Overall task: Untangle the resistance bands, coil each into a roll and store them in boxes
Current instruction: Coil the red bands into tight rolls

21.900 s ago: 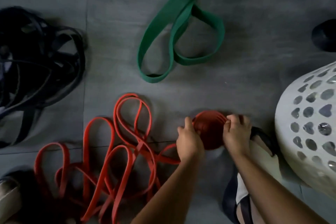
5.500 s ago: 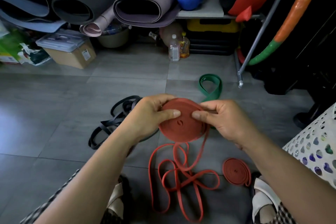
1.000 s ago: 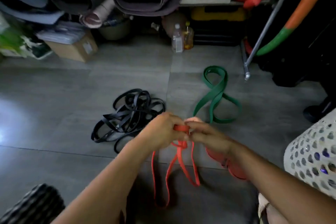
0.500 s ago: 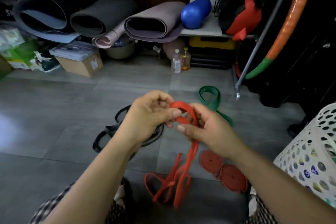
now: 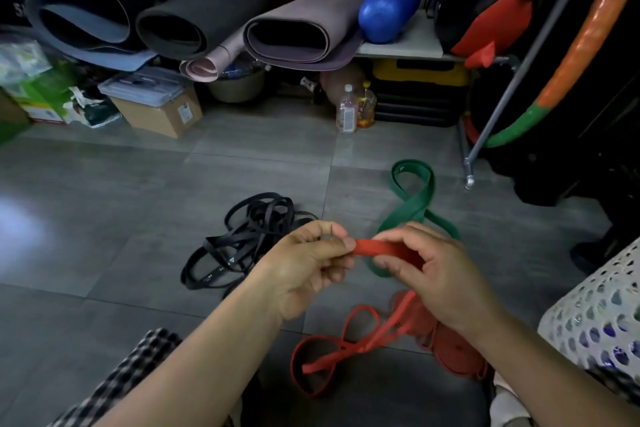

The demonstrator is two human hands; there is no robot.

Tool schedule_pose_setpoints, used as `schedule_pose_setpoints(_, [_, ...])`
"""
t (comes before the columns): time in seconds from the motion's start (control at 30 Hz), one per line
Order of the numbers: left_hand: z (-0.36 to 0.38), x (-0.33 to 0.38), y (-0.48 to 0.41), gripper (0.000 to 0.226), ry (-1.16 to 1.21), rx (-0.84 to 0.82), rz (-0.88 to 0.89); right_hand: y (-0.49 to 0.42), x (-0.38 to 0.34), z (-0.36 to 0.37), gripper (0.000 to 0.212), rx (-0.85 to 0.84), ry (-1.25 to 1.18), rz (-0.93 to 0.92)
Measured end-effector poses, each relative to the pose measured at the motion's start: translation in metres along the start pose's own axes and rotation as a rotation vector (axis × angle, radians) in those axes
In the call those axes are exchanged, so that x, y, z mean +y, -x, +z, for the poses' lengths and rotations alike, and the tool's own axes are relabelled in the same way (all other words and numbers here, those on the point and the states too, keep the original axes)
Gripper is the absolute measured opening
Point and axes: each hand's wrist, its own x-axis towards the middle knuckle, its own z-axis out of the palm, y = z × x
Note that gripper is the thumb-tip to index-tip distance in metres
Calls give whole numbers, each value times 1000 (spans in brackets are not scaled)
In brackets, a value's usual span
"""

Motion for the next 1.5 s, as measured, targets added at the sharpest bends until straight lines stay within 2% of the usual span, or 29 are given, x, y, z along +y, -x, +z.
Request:
schedule_pose_setpoints(0.07, [0,1,-1,14,50,-28,-10,-1,-2,-1,28,28,51,-49])
schedule_pose_setpoints(0.1, [0,1,-2,12,-38,-31,31,-1,-2,-1,30,36,67,-54])
schedule_pose_setpoints(0.2, [-1,-3,-8,12,-689,72,335,-2,0,-2,23,26,73,-8])
schedule_pose_setpoints(0.23, [0,-4,-8,12,-831,77,421,-3,0,-3,18,19,45,15])
schedule_pose_setpoints(0.3, [2,-5,-6,13,-903,50,448,-4,-1,-4,8,15,-67,81])
schedule_pose_setpoints(0.43, [6,-2,-5,17,-695,21,282,-4,-7,-2,15,4,-371,215])
schedule_pose_setpoints(0.53, [10,-3,-7,26,-541,38,216,-3,-11,1,12,32,-536,277])
schedule_pose_setpoints(0.67, [15,-2,-4,14,-335,9,213,-1,-12,3,16,106,-605,304])
schedule_pose_setpoints(0.83, [13,-5,-5,13,-112,-16,230,1,-12,3,18,111,-553,297])
schedule_pose_setpoints(0.93, [12,-8,-5,15,-10,-68,195,2,-13,1,15,102,-422,240])
schedule_pose_setpoints(1.03, [13,-10,-5,18,-5,-119,111,3,-7,-1,19,108,63,62])
schedule_pose_setpoints(1.13, [15,-10,-7,17,-2,-45,84,3,-4,1,22,68,390,-74])
schedule_pose_setpoints(1.2, [15,-9,-7,13,83,-28,68,2,-5,4,23,79,348,-56])
schedule_pose_setpoints(1.3, [16,-6,-7,15,316,-84,20,-3,-8,1,30,159,-21,31])
schedule_pose_setpoints(1.37, [15,-5,-7,18,399,-142,27,-5,-9,-1,23,197,-107,28])
schedule_pose_setpoints(1.43, [14,-4,-7,18,335,-200,69,-6,-9,-4,17,177,-101,16])
schedule_pose_setpoints(1.5, [11,-1,-9,11,-16,-172,193,-8,-8,-10,27,101,-16,24])
